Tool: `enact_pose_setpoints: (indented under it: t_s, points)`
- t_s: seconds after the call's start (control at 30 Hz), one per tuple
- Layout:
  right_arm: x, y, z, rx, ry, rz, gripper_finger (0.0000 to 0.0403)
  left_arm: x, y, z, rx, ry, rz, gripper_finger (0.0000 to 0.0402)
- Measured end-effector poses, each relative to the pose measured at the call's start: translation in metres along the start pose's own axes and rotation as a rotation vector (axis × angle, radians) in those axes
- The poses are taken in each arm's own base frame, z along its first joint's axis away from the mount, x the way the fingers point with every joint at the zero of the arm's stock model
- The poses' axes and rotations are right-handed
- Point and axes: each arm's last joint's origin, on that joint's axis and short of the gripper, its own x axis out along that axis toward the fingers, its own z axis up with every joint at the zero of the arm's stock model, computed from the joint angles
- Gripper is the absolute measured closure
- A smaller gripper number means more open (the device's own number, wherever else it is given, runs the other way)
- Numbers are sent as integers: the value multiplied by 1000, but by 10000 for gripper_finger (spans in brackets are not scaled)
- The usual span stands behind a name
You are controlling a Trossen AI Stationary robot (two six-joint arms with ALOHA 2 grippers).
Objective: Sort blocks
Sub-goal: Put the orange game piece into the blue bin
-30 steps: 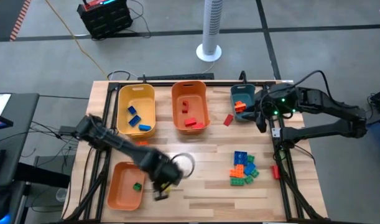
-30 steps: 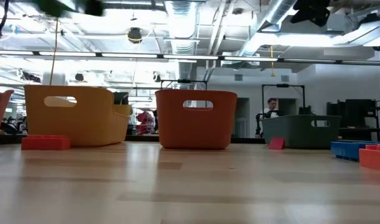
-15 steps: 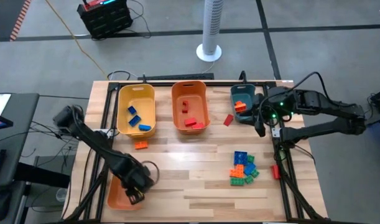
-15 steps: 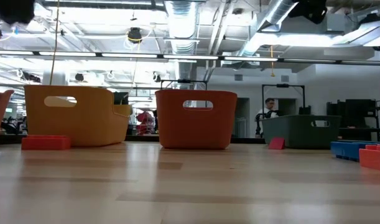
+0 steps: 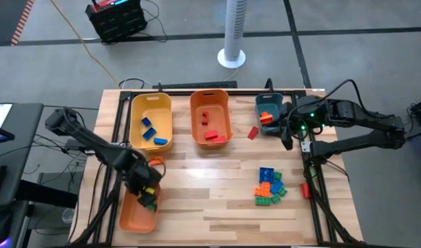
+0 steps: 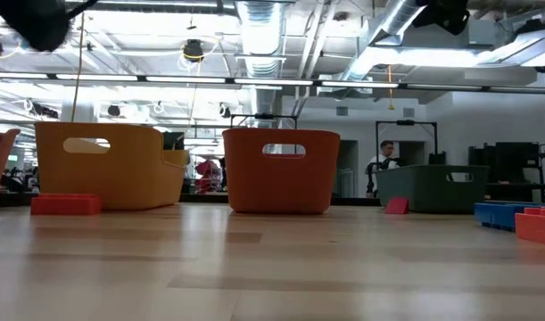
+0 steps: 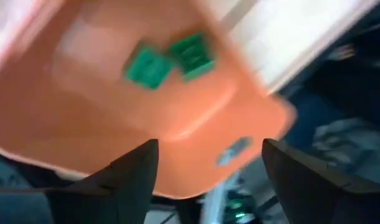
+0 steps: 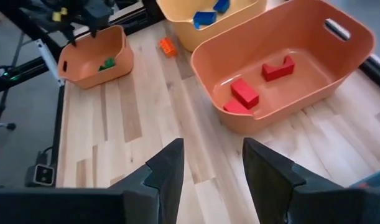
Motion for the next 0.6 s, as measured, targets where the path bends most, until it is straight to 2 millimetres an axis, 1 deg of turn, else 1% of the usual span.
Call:
enact_pose_setpoints:
  t_s: [0.13, 0.2, 0.27, 0.37, 0.5, 0.6]
  points:
    - [3, 1, 4, 1, -24, -4, 226, -32, -2, 17, 33, -192, -58, 125]
    - [5, 1, 5, 1, -30, -2, 226, -46, -3, 27, 79, -286, -60, 131]
    - [10, 2, 8, 1, -37, 0, 226, -55, -2, 35, 138, -348, -55, 136]
    - [18, 3, 9, 2, -13, -8, 226, -55, 5, 48, 180, -355, 7, 145]
    - [30, 4, 10, 18, 16, -13, 226, -41, 20, 69, 231, -242, 88, 168]
    - [39, 7, 11, 17, 32, -6, 226, -34, 27, 84, 293, -219, 153, 187]
